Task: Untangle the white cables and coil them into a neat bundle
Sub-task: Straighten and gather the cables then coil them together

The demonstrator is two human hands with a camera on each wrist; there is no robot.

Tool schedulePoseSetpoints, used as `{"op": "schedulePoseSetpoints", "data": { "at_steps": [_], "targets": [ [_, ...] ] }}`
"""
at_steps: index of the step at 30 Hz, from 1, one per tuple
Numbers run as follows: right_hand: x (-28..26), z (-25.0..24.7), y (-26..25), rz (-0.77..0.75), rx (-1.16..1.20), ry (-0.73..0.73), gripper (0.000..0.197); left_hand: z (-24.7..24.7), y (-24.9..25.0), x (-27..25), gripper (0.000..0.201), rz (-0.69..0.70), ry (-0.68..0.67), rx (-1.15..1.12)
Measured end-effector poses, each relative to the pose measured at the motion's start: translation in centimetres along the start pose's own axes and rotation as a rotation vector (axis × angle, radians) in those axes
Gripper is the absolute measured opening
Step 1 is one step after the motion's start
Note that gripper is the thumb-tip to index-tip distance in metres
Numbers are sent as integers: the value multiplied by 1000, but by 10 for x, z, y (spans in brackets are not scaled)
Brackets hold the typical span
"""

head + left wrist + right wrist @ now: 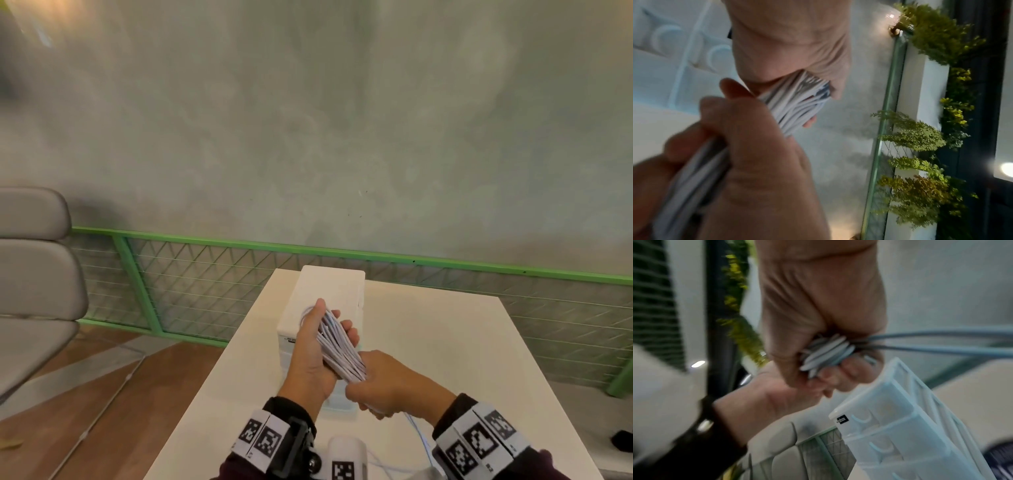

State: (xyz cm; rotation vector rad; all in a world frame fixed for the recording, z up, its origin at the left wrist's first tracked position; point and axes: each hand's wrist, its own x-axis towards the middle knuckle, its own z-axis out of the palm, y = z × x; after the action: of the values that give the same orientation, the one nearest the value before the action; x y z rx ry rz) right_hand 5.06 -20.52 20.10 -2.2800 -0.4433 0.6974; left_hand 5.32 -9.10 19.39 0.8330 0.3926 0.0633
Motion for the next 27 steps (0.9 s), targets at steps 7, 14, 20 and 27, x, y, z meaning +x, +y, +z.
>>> {"op": "schedulePoseSetpoints", "data": {
  "at_steps": [7, 14, 20, 27],
  "targets": [
    [-5, 20, -9, -93, -786, 409, 22, -14, 1, 25, 46, 134, 258, 525],
    [4, 10, 1, -100, -600, 454, 44, 1, 3, 23, 33, -17, 75, 256],
    [8, -1, -8, -208, -20, 309, 19, 8, -12, 11, 45, -54, -300, 157],
    [3, -20, -5, -110, 91, -21, 16, 6, -4, 6, 42, -37, -260, 177]
  ]
}}
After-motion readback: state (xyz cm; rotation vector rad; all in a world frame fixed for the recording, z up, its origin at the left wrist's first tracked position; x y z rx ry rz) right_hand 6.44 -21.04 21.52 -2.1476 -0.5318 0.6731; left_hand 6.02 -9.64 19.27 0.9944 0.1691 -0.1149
